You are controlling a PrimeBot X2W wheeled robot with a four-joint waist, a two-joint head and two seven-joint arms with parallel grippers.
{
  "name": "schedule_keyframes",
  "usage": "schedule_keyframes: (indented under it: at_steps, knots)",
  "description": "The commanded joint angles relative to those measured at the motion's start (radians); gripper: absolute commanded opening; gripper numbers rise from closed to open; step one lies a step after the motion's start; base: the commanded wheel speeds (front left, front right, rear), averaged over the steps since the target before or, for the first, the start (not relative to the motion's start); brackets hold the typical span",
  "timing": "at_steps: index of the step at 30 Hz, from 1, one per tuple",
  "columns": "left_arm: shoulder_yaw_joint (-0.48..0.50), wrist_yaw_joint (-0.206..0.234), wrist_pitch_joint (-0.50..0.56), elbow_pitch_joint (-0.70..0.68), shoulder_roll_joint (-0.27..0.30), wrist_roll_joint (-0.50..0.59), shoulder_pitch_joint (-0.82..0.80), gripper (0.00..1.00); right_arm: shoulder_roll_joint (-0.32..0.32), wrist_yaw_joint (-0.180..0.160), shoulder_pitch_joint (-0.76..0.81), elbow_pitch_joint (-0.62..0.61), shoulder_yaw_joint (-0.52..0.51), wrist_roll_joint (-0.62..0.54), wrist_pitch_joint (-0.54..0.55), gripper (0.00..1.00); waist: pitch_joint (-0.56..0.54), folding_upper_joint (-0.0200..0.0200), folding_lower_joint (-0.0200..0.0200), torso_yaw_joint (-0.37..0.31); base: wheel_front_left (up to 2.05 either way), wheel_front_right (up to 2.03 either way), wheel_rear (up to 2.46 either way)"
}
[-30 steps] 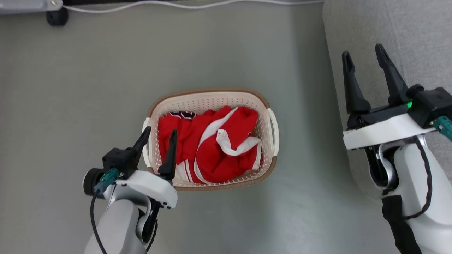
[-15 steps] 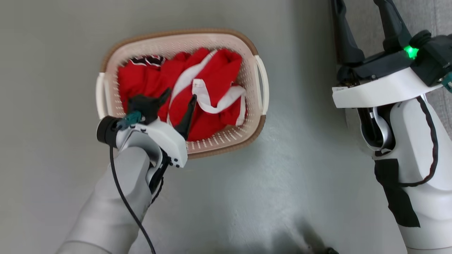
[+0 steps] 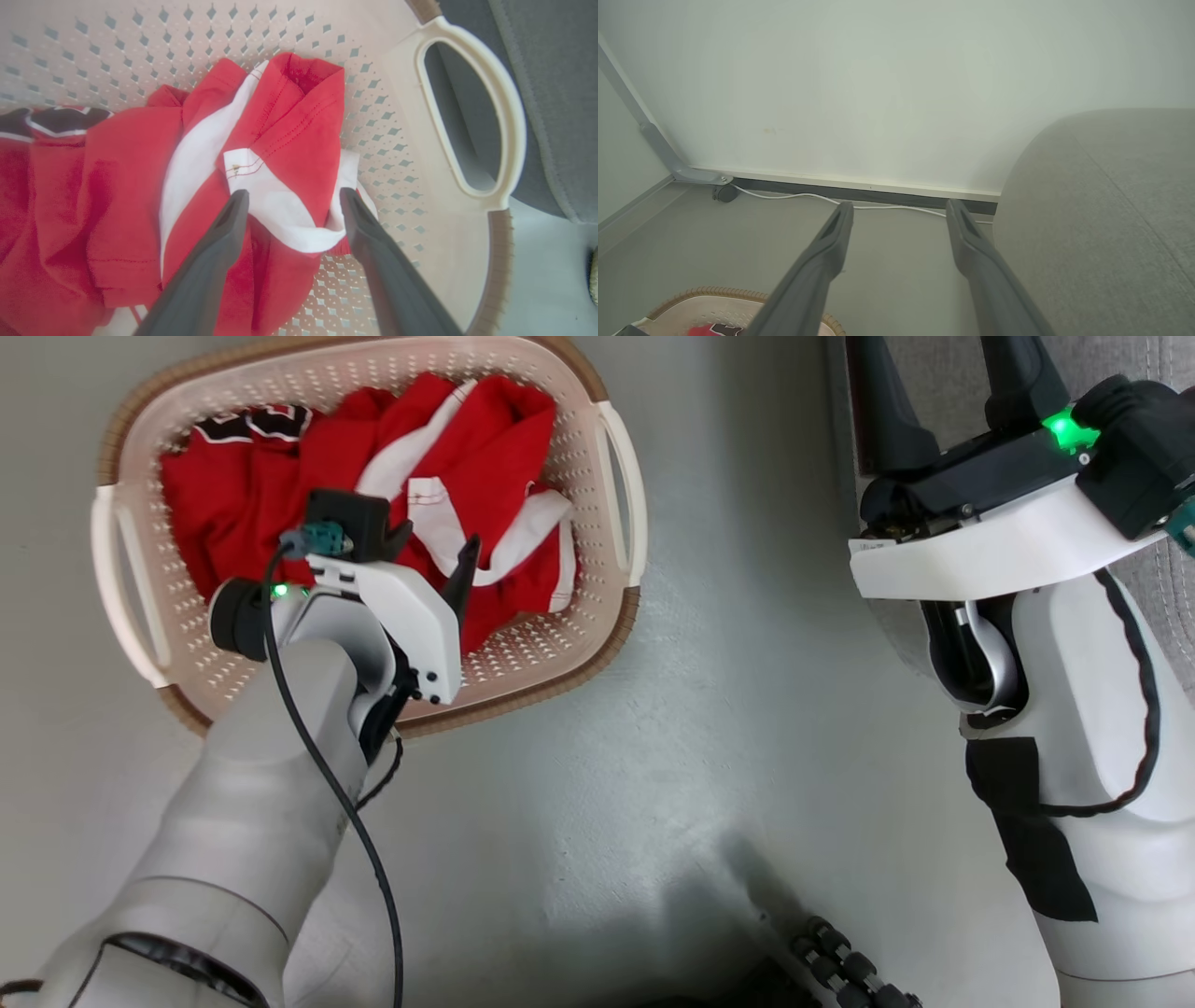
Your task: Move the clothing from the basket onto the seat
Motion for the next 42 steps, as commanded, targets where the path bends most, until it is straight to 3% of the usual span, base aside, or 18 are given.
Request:
schedule_keyframes:
  at_steps: [1, 16, 25, 27, 35, 42]
  knots:
    - [0.005, -0.007, 0.008, -0.002, 0.017, -0.01, -0.013, 1.0, 0.01, 0.007, 0.01, -0.032, 0.011, 0.015, -0.006, 1.0, 0.019, 0.0, 0.0, -0.017, 0.0, 0.0, 0.0]
    - [-0.083, -0.007, 0.112, 0.104, 0.087, -0.022, -0.138, 1.0, 0.011, 0.007, 0.0, -0.084, 0.039, 0.111, -0.006, 1.0, 0.106, 0.0, 0.0, -0.098, 0.0, 0.0, 0.0]
    - [-0.114, 0.005, 0.143, 0.135, 0.085, -0.003, -0.166, 0.98, 0.011, 0.007, 0.027, -0.1, 0.036, 0.119, -0.006, 1.0, 0.116, 0.0, 0.0, -0.103, 0.0, 0.0, 0.0]
    - [-0.119, 0.012, 0.141, 0.138, 0.084, 0.001, -0.172, 0.0, 0.011, 0.007, 0.032, -0.101, 0.035, 0.118, -0.006, 1.0, 0.117, 0.0, 0.0, -0.103, 0.0, 0.0, 0.0]
    - [-0.127, 0.007, 0.124, 0.143, 0.075, -0.005, -0.18, 0.0, 0.011, 0.007, 0.04, -0.093, 0.022, 0.121, -0.006, 1.0, 0.116, 0.0, 0.0, -0.103, 0.0, 0.0, 0.0]
    - [-0.125, -0.001, 0.036, 0.142, 0.088, -0.021, -0.168, 0.0, 0.011, 0.007, 0.023, -0.083, 0.029, 0.126, -0.006, 1.0, 0.096, 0.0, 0.0, -0.11, 0.0, 0.0, 0.0]
